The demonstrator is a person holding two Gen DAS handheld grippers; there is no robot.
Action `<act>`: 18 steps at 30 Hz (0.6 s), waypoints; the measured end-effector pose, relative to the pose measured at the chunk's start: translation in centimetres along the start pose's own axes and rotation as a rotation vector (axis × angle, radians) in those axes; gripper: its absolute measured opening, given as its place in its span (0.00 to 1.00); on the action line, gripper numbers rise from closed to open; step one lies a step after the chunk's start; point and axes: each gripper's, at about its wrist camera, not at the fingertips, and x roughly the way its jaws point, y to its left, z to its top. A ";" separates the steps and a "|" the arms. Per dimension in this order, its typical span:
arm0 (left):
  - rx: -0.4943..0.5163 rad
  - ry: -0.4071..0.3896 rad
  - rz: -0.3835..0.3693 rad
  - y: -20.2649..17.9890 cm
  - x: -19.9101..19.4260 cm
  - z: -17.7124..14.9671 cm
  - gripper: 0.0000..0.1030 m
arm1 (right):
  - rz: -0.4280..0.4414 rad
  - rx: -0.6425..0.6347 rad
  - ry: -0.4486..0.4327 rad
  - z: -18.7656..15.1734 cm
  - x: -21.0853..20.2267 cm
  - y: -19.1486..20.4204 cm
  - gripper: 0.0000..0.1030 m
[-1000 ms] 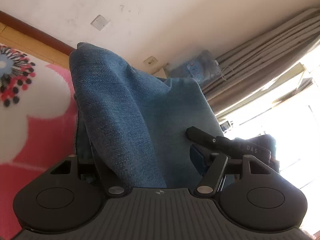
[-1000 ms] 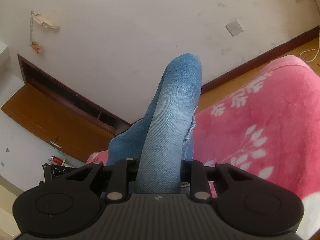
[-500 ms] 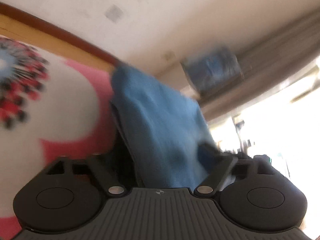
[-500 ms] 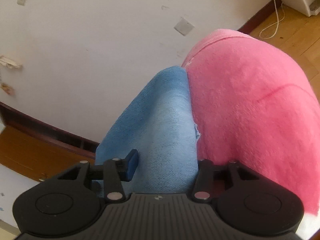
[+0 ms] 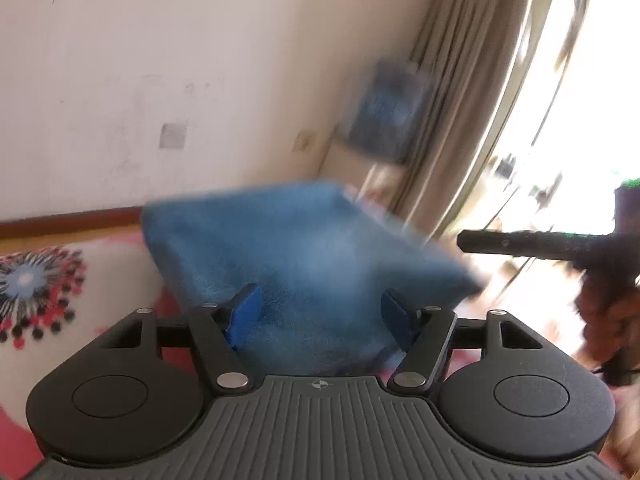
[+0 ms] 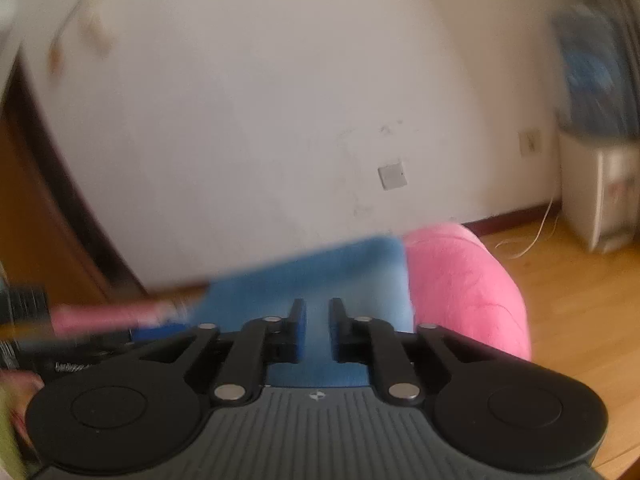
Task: Fold clothes
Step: 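Lower the jeans bundle onto the bedspread and open both grippers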
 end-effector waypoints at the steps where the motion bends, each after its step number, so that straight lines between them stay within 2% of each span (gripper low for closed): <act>1: 0.016 0.007 0.019 -0.2 0.3 -0.9 0.67 | -0.032 -0.040 0.028 -1.2 1.0 0.5 0.09; 4: 0.033 -0.015 0.018 -0.6 -0.5 -1.9 0.68 | -0.127 -0.070 0.072 -5.8 3.9 0.0 0.07; 6: 0.036 -0.022 0.024 -0.7 -0.8 -1.9 0.69 | -0.126 0.038 0.021 -6.3 3.9 -0.6 0.07; 11: 0.048 -0.019 0.055 -0.2 0.9 -1.2 0.78 | -0.169 -0.039 0.018 -6.3 3.1 1.1 0.08; 14: 0.019 -0.005 0.081 -0.4 0.3 -0.9 0.82 | -0.174 0.003 0.034 -5.4 3.9 0.7 0.09; 18: -0.032 -0.005 0.098 -0.7 -2.4 -0.8 0.84 | -0.167 0.117 0.010 -4.6 1.5 1.0 0.11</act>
